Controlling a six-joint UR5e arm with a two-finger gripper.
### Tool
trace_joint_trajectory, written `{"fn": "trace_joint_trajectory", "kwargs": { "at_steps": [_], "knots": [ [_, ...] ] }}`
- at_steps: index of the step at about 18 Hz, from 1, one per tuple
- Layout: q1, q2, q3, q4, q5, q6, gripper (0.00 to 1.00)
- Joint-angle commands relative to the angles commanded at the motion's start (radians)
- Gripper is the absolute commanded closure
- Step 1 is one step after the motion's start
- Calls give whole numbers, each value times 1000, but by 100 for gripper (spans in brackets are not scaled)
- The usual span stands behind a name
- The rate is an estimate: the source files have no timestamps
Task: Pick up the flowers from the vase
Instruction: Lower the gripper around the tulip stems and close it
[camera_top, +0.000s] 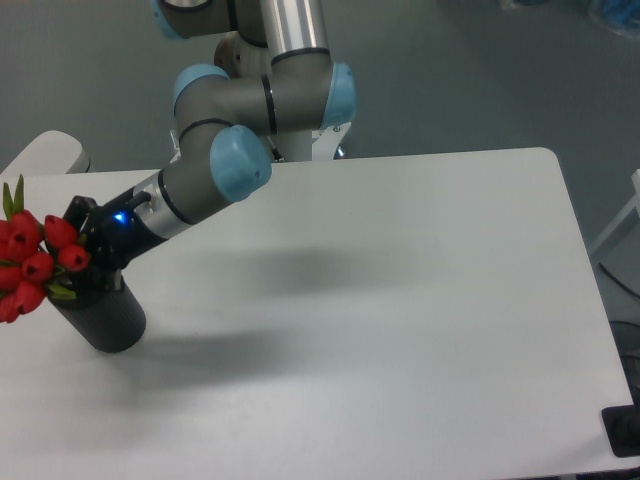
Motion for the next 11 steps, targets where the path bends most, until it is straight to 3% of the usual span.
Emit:
{"fn": "trace_joint_trajectory", "kwargs": {
  "at_steps": [11],
  "knots": [
    [38, -1, 147, 0, -71, -288, 79]
  ]
}}
